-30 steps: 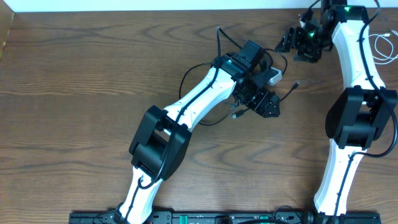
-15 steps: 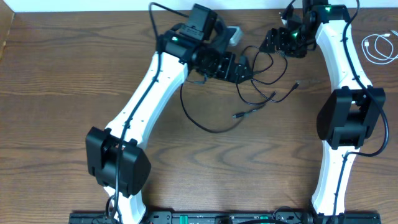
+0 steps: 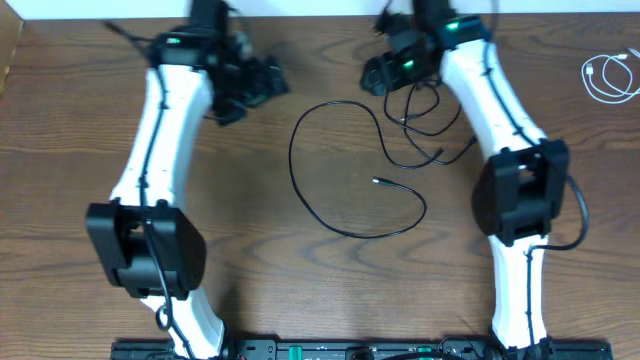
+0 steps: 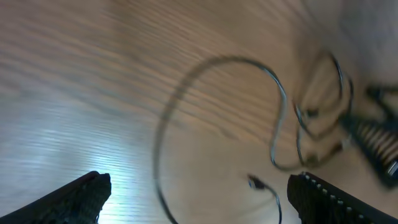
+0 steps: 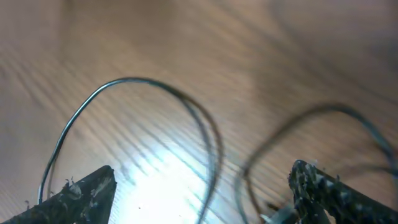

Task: Untangle cables

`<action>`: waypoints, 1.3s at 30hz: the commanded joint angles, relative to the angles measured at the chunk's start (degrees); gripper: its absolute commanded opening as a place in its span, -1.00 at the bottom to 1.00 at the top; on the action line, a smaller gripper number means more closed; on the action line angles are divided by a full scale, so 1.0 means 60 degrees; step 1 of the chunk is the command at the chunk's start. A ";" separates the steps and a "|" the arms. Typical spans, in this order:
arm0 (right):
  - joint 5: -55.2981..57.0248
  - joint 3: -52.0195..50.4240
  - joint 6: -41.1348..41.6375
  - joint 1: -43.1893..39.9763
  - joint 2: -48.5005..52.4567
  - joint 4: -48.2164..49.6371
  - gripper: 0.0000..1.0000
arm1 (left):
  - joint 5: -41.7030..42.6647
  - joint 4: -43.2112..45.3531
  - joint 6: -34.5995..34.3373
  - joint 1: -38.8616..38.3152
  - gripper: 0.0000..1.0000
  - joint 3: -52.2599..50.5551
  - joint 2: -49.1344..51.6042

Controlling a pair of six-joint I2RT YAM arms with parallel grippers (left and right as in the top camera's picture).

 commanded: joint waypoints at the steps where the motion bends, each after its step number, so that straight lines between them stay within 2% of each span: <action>1: 0.0415 0.0168 -0.0845 0.0251 0.0583 0.0025 0.68 | -0.0189 -0.0062 -0.0302 0.0667 0.92 -0.0091 0.0098; 7: 0.1100 0.0168 -0.0871 0.0539 0.1348 -0.0022 0.57 | -0.0087 -0.0160 -0.0280 0.1424 0.92 -0.0091 0.0098; 12: 0.1126 0.0168 -0.0874 0.0543 0.1504 -0.0124 0.47 | -0.0087 -0.0882 0.0029 0.1300 0.92 -0.0295 0.0098; 16: 0.1122 0.0157 -0.0874 0.0594 0.1508 -0.0109 0.31 | -0.0087 -0.1228 0.0146 0.1020 0.77 -0.1392 0.0098; 18: 0.1126 0.0076 -0.0878 0.0667 0.1512 -0.0087 0.22 | -0.0029 -0.0965 0.0171 0.0925 0.55 -0.2415 0.0098; 26: 0.1348 -0.0157 -0.0925 0.0783 0.1515 -0.0051 0.12 | 0.1432 0.0787 0.0007 0.0736 0.35 -0.4776 0.0098; 32: 0.1341 -0.0157 -0.0776 0.0783 0.1515 -0.0124 0.08 | 0.1406 0.1585 -0.0047 0.0226 0.13 -0.5147 0.0098; 39: 0.1333 -0.0175 -0.0495 0.0794 0.1515 -0.0080 0.00 | 0.0273 0.2324 -0.0535 -0.0721 0.11 -0.5654 0.0098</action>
